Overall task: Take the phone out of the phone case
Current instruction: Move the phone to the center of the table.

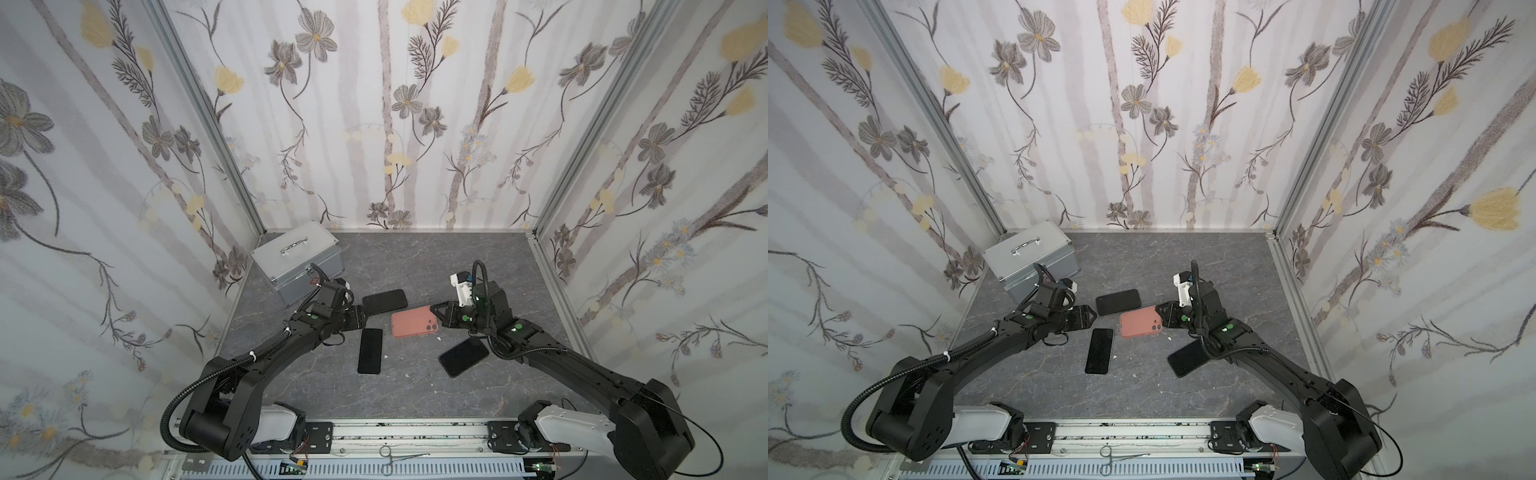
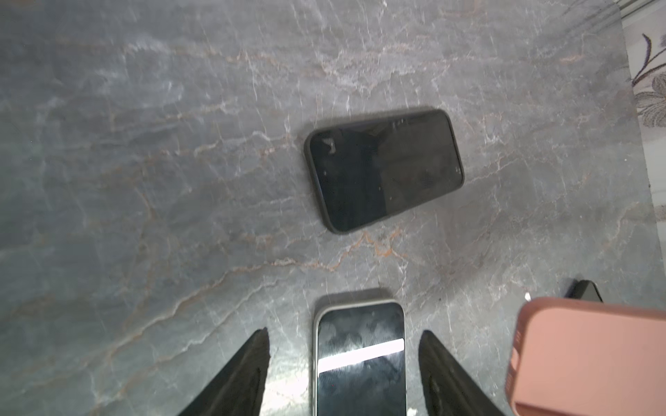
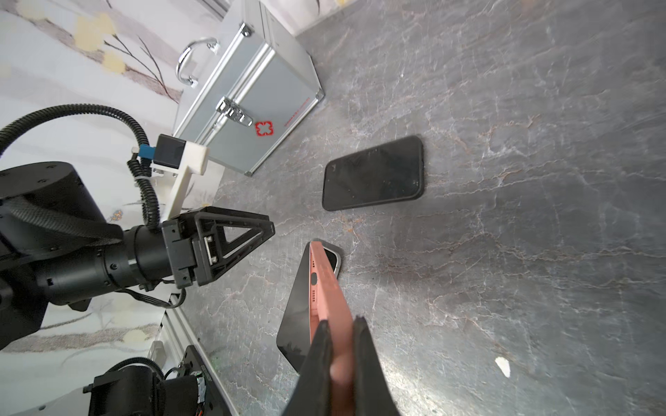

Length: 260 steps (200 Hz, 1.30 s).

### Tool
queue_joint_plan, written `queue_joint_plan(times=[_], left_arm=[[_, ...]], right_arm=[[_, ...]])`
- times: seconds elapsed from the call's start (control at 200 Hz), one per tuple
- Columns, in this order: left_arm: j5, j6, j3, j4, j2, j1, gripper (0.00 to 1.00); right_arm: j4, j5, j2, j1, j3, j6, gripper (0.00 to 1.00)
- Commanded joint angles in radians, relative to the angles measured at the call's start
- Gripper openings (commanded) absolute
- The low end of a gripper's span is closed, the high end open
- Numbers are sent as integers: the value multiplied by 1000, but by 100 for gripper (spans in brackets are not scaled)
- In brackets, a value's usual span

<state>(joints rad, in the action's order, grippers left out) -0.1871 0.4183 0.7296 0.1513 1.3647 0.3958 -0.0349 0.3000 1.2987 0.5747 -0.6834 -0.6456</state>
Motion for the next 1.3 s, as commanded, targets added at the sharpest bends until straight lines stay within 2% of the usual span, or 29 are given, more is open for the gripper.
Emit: queue_joint_plan(times=[0.0, 0.22, 0.425, 1.294], left_arm=[[67, -23, 57, -7, 60, 0, 69], [57, 3, 163, -51, 202, 0, 70], [37, 40, 202, -71, 292, 2, 71], [-14, 22, 299, -85, 470, 23, 72]], right_arm=[[-42, -43, -60, 1, 23, 21, 0], [6, -91, -160, -1, 38, 35, 0], [38, -128, -212, 0, 57, 43, 0], [96, -173, -278, -15, 81, 63, 0]])
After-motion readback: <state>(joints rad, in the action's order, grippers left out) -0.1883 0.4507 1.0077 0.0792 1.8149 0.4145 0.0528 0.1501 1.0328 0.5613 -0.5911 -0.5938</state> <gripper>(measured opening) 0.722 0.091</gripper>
